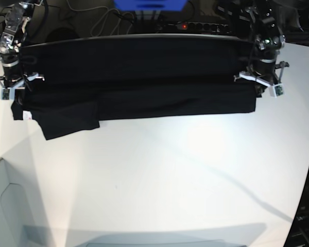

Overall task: Fold the T-shirt properly
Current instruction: 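Lift the hem and fold it over toward the shoulder edge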

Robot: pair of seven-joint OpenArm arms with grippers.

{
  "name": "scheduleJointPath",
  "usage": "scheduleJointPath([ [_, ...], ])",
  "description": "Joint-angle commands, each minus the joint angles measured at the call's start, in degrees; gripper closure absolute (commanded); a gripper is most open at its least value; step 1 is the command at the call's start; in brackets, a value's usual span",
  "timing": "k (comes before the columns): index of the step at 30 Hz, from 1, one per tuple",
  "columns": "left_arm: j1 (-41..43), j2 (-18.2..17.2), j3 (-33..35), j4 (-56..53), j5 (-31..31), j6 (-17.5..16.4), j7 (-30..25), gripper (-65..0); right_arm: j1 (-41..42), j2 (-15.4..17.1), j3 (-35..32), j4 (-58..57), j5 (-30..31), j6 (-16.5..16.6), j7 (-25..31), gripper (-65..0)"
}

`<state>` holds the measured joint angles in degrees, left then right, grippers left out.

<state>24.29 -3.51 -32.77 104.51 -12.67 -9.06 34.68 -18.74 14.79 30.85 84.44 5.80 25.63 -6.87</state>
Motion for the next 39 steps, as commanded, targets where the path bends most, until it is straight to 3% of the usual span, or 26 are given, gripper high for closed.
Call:
scheduleJointPath([
  [1, 0.37, -0.49, -0.15, 0.06, -0.04, 0.22, -1.14, 0.0, 0.15, 1.08, 0.49, 0.87, 0.22, -0.44, 1.38, 0.0],
  [18, 0.10, -0.49, -0.06, -6.97, -0.04, 0.14, -1.31, 0.0, 0.06, 1.08, 0.40, -2.11, 0.22, -0.44, 1.20, 0.0],
  [21, 0.10, -0.58, -0.06, -6.97, -0.04, 0.14, -1.31, 0.0, -0.47, 1.17, 0.40, -1.76, 0.22, -0.44, -0.47, -7.3],
  [25, 0.10, -0.58, -0.06, -6.97, -0.04, 0.14, -1.31, 0.0, -0.55, 1.26, 0.58, -0.53, 0.31, -0.44, -2.22, -22.0],
  [28, 0.28, -0.58, -0.06, -6.79, -0.04, 0.14, -1.31, 0.0, -2.31, 0.82, 4.01, 4.22, 0.75, -0.35, -2.14, -28.6],
  [32, 0.28, -0.49, -0.06, -6.88, -0.04, 0.14, -1.31, 0.0, -2.14, -1.82, 6.82, 11.34, 0.75, 0.26, -2.40, -29.8],
  [36, 0.28, -0.49, -0.06, -6.88, -0.04, 0.14, -1.31, 0.0, 2.00, -2.26, 4.97, 12.74, 0.31, 4.22, -2.75, -30.1],
  [39, 0.37, -0.49, -0.06, -6.88, -0.04, 0.14, -1.31, 0.0, 6.65, -1.91, 1.54, 10.54, 0.31, 5.36, -6.71, -30.1],
])
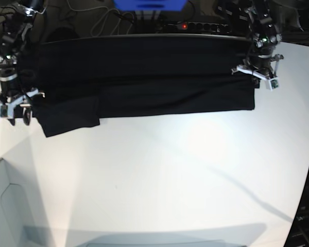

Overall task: Fold the T-shirt properly
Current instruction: 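Lift the hem and fold it over toward the shoulder edge, then lower the hem onto the folded shirt and release with both grippers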

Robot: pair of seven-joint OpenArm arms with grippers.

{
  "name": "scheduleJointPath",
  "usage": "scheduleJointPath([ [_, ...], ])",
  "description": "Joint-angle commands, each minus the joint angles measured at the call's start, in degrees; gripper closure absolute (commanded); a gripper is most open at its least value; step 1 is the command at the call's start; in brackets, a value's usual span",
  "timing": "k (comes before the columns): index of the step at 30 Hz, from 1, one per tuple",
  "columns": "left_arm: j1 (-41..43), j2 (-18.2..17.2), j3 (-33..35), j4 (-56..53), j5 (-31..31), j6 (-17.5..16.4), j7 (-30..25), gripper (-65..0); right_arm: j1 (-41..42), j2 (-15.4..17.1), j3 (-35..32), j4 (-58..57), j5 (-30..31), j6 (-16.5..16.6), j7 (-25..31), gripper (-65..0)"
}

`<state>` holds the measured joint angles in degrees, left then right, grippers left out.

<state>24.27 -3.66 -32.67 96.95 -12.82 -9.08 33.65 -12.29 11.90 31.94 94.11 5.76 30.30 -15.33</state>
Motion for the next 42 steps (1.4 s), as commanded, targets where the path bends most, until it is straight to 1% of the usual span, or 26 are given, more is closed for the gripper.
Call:
scheduleJointPath([
  [1, 0.48, -0.34, -0.17, 0.68, 0.12, 0.16, -0.29, 0.0, 2.49, 0.98, -0.60, -0.61, 0.26, 0.68, -0.18, -30.1],
  [3, 0.48, -0.34, -0.17, 0.68, 0.12, 0.16, -0.11, 0.0, 6.45, 1.07, -2.01, -3.69, 0.26, 0.77, -3.00, -30.0],
  [6, 0.56, -0.34, -0.17, 0.68, 0.12, 0.16, -0.02, 0.0, 11.99, 1.07, -4.21, -9.49, 0.26, 0.77, -5.46, -29.9],
  [9, 0.65, -0.34, -0.26, 0.68, 0.12, 0.16, 0.07, 0.0, 15.77, 1.24, -7.02, -15.38, -0.35, 0.77, -5.37, -29.9],
  [11, 1.09, -0.51, -0.35, 0.68, 0.12, 0.16, -0.11, 0.0, 17.70, 1.68, -8.34, -18.19, -3.08, 0.77, -5.28, -29.9],
  [15, 1.35, -0.43, -0.26, 0.68, 0.12, 0.16, -0.29, 0.0, 21.48, 1.07, -8.43, -24.87, -8.09, 0.77, -5.02, -29.9],
  [20, 1.35, -0.34, -0.26, 0.68, 0.12, 0.16, -0.29, 0.0, 22.18, 1.07, -8.52, -26.90, -10.46, 0.86, -5.02, -29.1],
  [21, 1.35, -0.34, -0.26, 0.68, 0.12, 0.16, -0.29, 0.0, 22.10, 1.07, -8.60, -26.90, -10.55, 0.86, -5.02, -27.7],
  [22, 1.35, -0.34, -0.26, 0.68, 0.12, 0.16, -0.29, 0.0, 21.75, 1.07, -8.60, -26.90, -10.55, 0.86, -5.02, -24.7],
  [25, 1.35, -0.34, -0.26, 0.68, 0.12, 0.16, -0.29, 0.0, 20.51, 1.07, -8.60, -26.90, -10.46, 0.95, -5.02, -10.5],
  [26, 1.27, -0.34, -0.26, 0.77, 0.12, 0.16, -0.29, 0.0, 20.43, 1.07, -8.52, -26.90, -10.46, 0.95, -5.02, -4.4],
  [27, 1.27, -0.34, -0.26, 0.77, 0.12, 0.16, -0.29, 0.0, 20.25, 1.07, -8.43, -26.28, -10.46, 0.95, -5.02, 0.0],
  [33, 1.27, -0.43, -0.26, 0.86, 0.12, 0.16, -0.29, 0.0, 14.80, 0.98, -8.25, -13.45, -10.11, 0.95, -5.11, 0.0],
  [36, 1.27, -0.43, -0.26, 0.68, 0.12, 0.16, -0.20, 0.0, 11.20, -0.69, -8.08, -4.21, -10.11, 0.95, -5.46, 0.0],
  [37, 1.18, -0.43, -0.26, 0.68, 0.12, 0.16, -0.20, 0.0, 9.44, -1.04, -7.28, -1.31, -10.11, 0.95, -5.46, 0.0],
  [40, 1.18, -0.51, -0.26, 0.68, 0.12, 0.16, -0.29, 0.0, 5.31, -3.77, -5.00, 6.42, -10.11, 1.04, -5.19, 0.0],
  [42, 1.09, -0.51, -0.26, 0.77, 0.12, 0.16, -0.29, 0.0, 2.93, -4.56, -3.59, 10.55, -10.11, 1.04, -5.19, 0.0],
])
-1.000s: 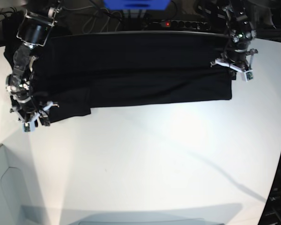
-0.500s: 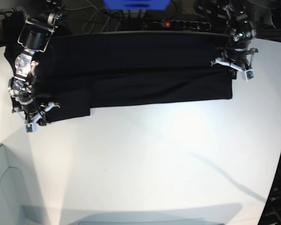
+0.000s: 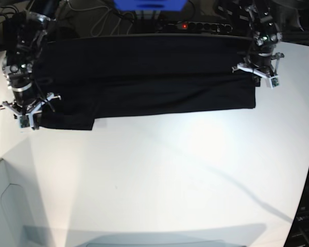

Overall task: Fold the T-shirt properly
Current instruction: 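Lower the hem onto the folded shirt and release with both grippers, then grasp the folded shirt's corners again with both grippers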

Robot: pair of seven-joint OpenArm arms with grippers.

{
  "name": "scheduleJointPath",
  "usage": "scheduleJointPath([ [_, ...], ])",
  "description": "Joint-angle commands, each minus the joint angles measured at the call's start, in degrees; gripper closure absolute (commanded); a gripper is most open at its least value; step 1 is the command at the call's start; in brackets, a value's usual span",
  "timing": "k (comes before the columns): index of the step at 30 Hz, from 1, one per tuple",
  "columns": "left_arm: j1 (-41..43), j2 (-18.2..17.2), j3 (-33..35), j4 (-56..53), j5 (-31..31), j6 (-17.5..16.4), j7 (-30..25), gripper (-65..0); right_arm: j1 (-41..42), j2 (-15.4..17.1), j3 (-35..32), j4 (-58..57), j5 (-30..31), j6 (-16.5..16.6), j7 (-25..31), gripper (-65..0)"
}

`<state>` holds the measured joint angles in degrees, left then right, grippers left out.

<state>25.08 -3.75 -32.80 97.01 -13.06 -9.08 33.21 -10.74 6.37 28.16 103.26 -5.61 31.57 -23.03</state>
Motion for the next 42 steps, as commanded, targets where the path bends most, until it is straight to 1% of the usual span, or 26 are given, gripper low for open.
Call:
scheduleJointPath([
  [1, 0.28, -0.43, -0.13, 0.70, 0.36, 0.16, 0.24, 0.0, 0.24, 0.88, 0.72, 3.33, 1.25, -0.23, 2.24, 0.0],
  [9, 0.02, -0.78, -0.04, 0.88, 0.36, 0.16, 0.33, 0.0, -7.15, -3.16, 5.55, 11.42, 1.25, -0.23, 2.59, 0.0],
  [14, 0.11, -0.78, -0.04, 1.23, 0.36, 0.16, 0.50, 0.0, -10.22, -4.31, 8.89, 12.30, 1.25, -0.23, 2.59, 0.0],
  [19, 0.11, -0.78, -0.04, 1.32, 0.36, 0.16, 0.50, 0.0, -13.83, -6.77, 11.53, 12.47, 1.25, -0.23, 2.67, 0.0],
  [21, 0.11, -0.95, -0.04, 1.32, 0.36, 0.16, 0.50, 0.0, -14.80, -6.85, 12.41, 12.47, 1.25, -0.23, 2.67, 0.0],
  [27, 0.55, -4.21, 1.19, 1.49, 0.36, 0.16, 0.50, 0.0, -14.71, -6.85, 15.93, 12.39, 1.25, -0.14, 2.67, 0.0],
  [28, 0.55, -4.38, 1.19, 1.76, 0.36, 0.16, 0.50, 0.0, -14.62, -6.85, 16.36, 12.39, 1.25, 0.47, 2.67, 0.0],
  [31, 0.63, -4.38, 0.93, 2.99, 0.36, 0.16, 0.59, 0.0, -14.53, -6.85, 17.51, 12.39, 1.25, 3.55, 2.59, 0.0],
  [33, 1.25, -4.38, 0.93, 3.96, 0.36, 0.16, 0.59, 0.0, -14.62, -6.85, 17.51, 12.30, 1.25, 4.43, 2.32, 0.0],
  [36, 2.13, -4.38, 1.28, 6.15, 0.36, 0.16, 0.59, 0.0, -15.15, -7.03, 17.16, 11.86, 1.25, 4.52, 2.24, 0.0],
  [39, 2.92, -4.38, 1.10, 7.56, 0.36, 0.16, 0.59, 0.0, -14.88, -8.88, 17.07, 11.77, 1.17, 4.52, 2.24, 0.0],
  [42, 3.45, -4.38, 0.93, 7.74, 0.36, 0.16, 0.59, 0.0, -14.71, -9.23, 17.07, 11.24, 1.08, 4.52, 2.24, 0.0],
])
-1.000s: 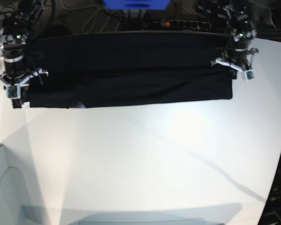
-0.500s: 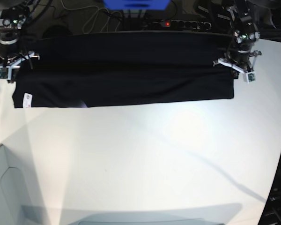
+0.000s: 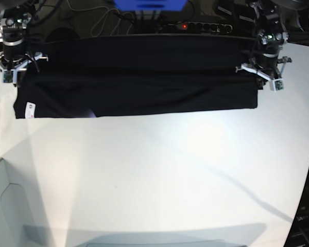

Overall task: Fold the T-shirt properly
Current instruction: 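Grasp the folded shirt's corners again with both grippers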

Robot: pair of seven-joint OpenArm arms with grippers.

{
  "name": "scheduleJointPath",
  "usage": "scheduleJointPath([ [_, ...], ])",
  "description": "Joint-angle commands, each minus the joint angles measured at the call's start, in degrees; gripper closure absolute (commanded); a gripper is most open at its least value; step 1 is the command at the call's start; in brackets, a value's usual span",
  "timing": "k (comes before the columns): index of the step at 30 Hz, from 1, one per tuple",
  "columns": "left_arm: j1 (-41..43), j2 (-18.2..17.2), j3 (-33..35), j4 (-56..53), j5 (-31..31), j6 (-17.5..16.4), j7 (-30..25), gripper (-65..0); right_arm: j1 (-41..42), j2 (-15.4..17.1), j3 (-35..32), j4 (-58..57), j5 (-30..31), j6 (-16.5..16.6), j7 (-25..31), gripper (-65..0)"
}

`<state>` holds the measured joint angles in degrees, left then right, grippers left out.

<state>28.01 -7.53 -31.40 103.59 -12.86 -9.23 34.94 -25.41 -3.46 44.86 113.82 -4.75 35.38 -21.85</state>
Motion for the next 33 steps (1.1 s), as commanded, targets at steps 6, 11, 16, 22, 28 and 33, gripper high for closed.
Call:
scheduleJointPath([
  [6, 0.78, -0.60, -0.65, 1.07, 0.16, 0.31, -1.14, 0.0, 1.10, 0.96, 0.37, -4.50, 0.14, 0.71, 0.97, 0.0],
  [11, 1.66, -0.60, -0.65, 1.16, 0.16, 0.31, -1.14, 0.0, 1.36, 2.01, 0.37, -8.55, 0.05, 0.71, 0.97, -7.5],
  [16, 1.66, -0.60, -0.65, 1.16, 0.16, 0.31, -1.14, 0.0, 1.45, 2.10, 0.81, -9.78, 0.05, 0.71, 0.97, -18.0],
  [22, 1.75, -0.60, -0.65, 1.16, 0.16, 0.31, -1.05, -5.1, 2.68, 1.84, 3.89, -5.82, 1.55, 0.71, 0.97, -23.6],
  [28, 2.45, -0.60, -0.73, 1.51, 0.25, 0.31, -1.05, -28.8, 2.68, -0.98, 3.45, -3.97, 2.69, 2.12, 0.88, -23.7],
  [33, 2.72, -0.43, -0.73, 5.11, 0.25, 0.31, -1.05, -32.7, 2.68, -3.70, 3.27, -4.33, 2.51, 4.62, 0.88, -23.7],
])
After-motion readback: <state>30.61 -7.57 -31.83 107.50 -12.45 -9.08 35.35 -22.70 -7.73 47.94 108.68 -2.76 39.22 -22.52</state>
